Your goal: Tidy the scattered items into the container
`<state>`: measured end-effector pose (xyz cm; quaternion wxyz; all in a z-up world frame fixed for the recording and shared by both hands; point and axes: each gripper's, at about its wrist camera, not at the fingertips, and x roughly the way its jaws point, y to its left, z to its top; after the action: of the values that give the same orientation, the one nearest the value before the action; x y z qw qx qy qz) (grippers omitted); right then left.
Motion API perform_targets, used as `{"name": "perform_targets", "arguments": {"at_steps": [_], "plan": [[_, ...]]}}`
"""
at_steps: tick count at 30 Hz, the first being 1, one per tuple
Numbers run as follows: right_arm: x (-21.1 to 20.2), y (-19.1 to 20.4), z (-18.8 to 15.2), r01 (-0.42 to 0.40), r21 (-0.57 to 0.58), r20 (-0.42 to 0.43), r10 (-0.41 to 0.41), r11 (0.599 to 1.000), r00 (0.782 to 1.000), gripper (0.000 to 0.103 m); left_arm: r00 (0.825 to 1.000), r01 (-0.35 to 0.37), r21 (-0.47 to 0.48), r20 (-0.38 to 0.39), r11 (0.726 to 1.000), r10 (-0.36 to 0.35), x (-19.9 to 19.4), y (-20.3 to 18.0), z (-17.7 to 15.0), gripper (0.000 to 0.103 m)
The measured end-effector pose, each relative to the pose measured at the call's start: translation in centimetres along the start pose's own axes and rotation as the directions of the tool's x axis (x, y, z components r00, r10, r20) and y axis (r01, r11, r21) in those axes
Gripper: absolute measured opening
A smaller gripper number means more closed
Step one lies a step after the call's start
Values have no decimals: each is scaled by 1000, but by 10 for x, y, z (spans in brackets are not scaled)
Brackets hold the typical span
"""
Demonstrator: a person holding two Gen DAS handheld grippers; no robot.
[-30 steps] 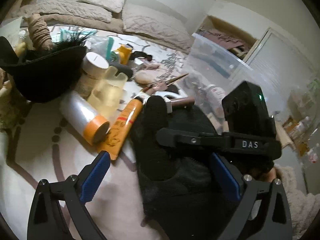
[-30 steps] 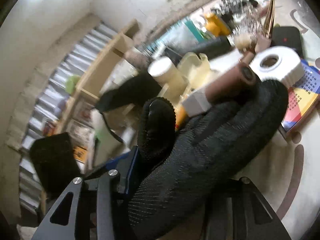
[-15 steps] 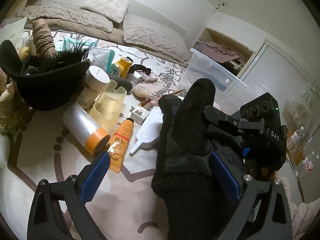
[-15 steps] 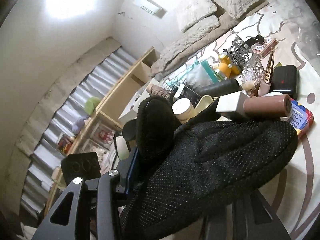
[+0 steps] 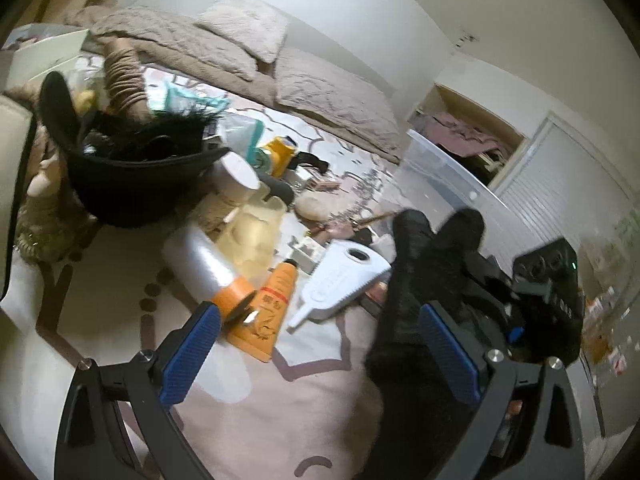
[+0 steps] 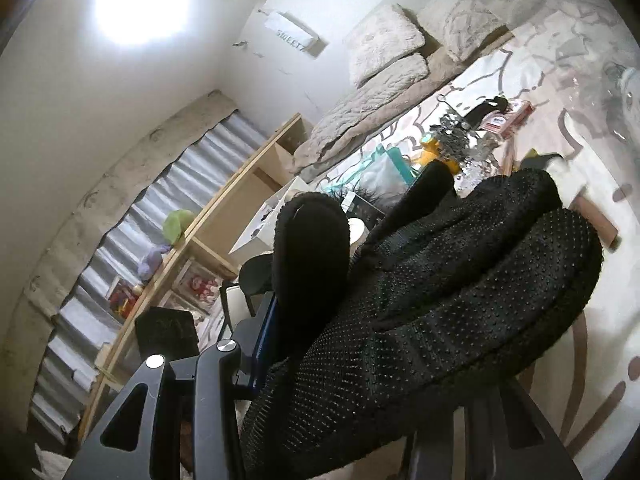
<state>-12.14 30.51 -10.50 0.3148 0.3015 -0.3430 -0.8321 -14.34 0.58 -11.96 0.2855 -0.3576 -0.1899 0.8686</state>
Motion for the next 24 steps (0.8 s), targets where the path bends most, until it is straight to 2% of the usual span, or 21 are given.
{"name": "perform_targets", "arguments": {"at_steps": [3, 6, 9, 12, 15, 18, 21, 24], "plan": [[-2, -1, 1, 16, 0, 11, -16, 1000, 1000, 44, 999, -34, -21, 13, 999, 34, 0, 6, 1, 100], [-2, -2, 1, 18, 6, 10, -18, 1000, 1000, 44, 988, -124, -8, 91, 992, 124, -9, 7, 3, 99], [0, -4, 0, 17, 16, 3, -17, 1000, 1000, 44, 964, -201, 39, 185, 979, 190, -22, 1, 11, 99], [0, -5, 0, 13, 18, -2, -13, 1000, 1000, 44, 927, -317, 130, 252, 940, 278, -27, -9, 22, 99], [1, -8, 0, 9, 29, -7, -9, 1000, 1000, 44, 882, -441, 248, 299, 862, 365, -22, -20, 33, 99], [2, -13, -1, 8, 51, -17, -7, 999, 1000, 44, 850, -522, 369, 295, 769, 435, -8, -23, 40, 99], [3, -15, -2, 8, 64, -21, -7, 998, 1000, 44, 815, -577, 488, 284, 655, 505, 10, -18, 43, 98], [3, -15, -2, -1, 66, -23, 3, 998, 1000, 44, 781, -587, 613, 256, 529, 569, 31, -8, 44, 91]]}}
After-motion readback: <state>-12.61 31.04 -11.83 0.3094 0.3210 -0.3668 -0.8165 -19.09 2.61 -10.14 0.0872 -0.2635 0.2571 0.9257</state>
